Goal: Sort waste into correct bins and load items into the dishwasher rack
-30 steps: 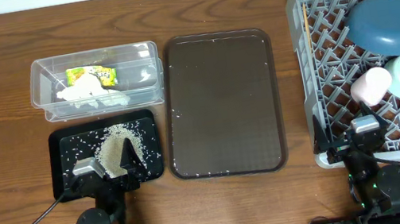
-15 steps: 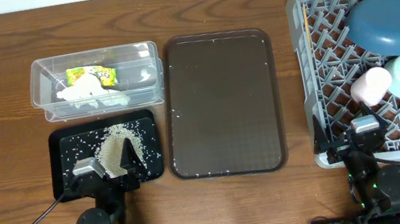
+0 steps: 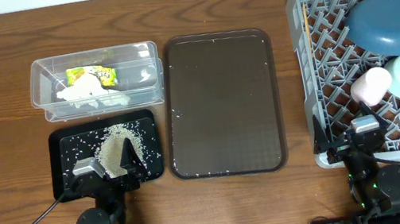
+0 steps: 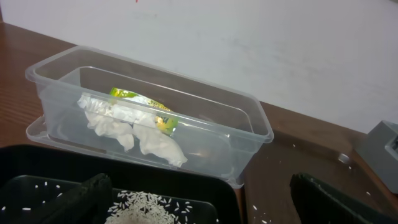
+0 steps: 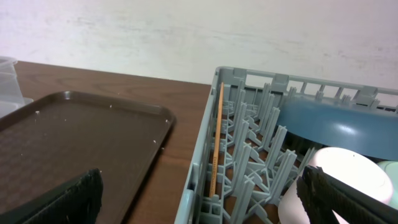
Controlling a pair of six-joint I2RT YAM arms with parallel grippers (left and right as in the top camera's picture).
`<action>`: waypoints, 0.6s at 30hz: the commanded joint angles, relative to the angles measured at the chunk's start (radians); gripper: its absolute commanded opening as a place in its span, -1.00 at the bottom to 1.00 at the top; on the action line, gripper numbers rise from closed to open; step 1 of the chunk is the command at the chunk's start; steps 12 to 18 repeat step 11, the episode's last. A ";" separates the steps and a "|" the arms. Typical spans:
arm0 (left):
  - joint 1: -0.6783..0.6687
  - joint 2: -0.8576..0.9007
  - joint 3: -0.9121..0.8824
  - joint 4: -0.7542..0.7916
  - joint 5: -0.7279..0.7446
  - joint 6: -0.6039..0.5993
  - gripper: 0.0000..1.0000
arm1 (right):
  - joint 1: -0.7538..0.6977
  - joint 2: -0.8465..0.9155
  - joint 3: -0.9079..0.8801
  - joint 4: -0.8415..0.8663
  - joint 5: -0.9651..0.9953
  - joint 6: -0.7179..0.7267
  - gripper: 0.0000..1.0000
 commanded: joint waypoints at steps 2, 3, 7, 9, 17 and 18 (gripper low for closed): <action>-0.004 -0.006 -0.011 -0.042 0.011 0.017 0.87 | -0.014 -0.005 -0.001 -0.005 0.009 -0.013 0.99; -0.004 -0.006 -0.011 -0.042 0.011 0.017 0.86 | -0.014 -0.005 -0.001 -0.005 0.009 -0.013 0.99; -0.004 -0.006 -0.011 -0.042 0.011 0.017 0.86 | -0.014 -0.005 -0.001 -0.005 0.009 -0.013 0.98; -0.004 -0.006 -0.011 -0.042 0.011 0.017 0.86 | -0.014 -0.005 -0.001 -0.005 0.009 -0.013 0.99; -0.004 -0.006 -0.011 -0.042 0.011 0.017 0.87 | -0.014 -0.005 -0.001 -0.005 0.009 -0.013 0.98; -0.004 -0.006 -0.011 -0.042 0.011 0.017 0.87 | -0.014 -0.005 -0.001 -0.005 0.009 -0.013 0.98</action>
